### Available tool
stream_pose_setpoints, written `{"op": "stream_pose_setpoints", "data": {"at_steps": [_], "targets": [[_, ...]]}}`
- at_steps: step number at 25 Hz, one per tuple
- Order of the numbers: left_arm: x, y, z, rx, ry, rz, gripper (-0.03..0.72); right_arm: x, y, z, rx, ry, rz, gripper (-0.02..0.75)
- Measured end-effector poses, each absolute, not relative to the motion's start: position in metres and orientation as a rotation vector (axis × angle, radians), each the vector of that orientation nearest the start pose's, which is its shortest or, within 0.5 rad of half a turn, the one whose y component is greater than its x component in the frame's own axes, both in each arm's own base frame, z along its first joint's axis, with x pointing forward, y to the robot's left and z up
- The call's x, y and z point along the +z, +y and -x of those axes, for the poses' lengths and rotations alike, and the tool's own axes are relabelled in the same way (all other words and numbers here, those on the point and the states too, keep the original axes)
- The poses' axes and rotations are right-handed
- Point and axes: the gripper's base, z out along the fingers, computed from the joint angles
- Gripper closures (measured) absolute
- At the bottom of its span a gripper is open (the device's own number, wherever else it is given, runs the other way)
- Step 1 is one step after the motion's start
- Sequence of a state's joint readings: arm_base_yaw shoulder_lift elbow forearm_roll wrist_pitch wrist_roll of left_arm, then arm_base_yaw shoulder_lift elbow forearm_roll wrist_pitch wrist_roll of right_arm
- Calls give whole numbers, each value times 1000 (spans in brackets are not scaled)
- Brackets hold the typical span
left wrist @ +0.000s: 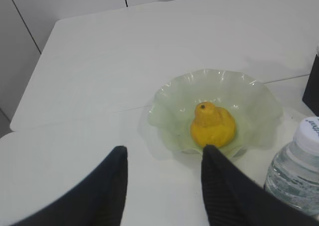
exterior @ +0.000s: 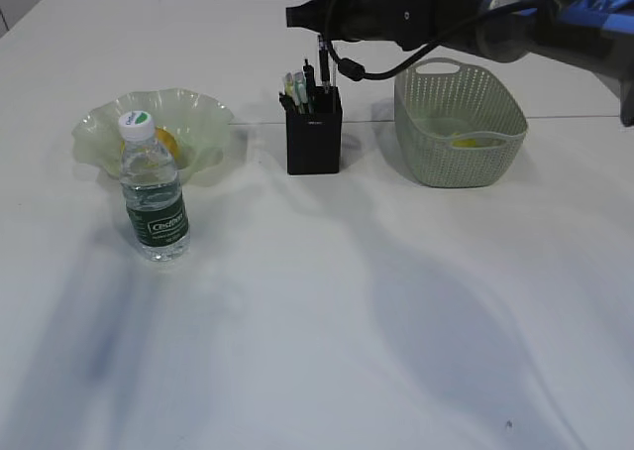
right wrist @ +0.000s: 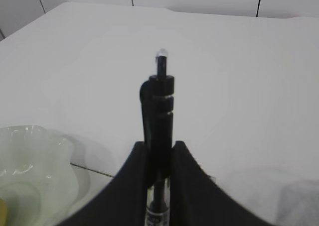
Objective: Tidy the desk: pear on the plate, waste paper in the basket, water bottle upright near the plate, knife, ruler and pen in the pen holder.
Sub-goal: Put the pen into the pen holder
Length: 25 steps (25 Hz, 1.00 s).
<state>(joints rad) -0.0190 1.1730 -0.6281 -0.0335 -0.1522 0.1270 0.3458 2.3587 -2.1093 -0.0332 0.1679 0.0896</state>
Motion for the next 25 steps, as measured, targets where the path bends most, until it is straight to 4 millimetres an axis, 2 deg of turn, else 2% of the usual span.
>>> {"op": "stream_pose_setpoints", "data": {"at_steps": [14,25], "targets": [[280,-4,-248,57,1874,-104,347,220,195,-542,234,1803,323,668],[280,-4,-248,60,1874,-110,347,191,197,-547,230,1824,335,668]]}}
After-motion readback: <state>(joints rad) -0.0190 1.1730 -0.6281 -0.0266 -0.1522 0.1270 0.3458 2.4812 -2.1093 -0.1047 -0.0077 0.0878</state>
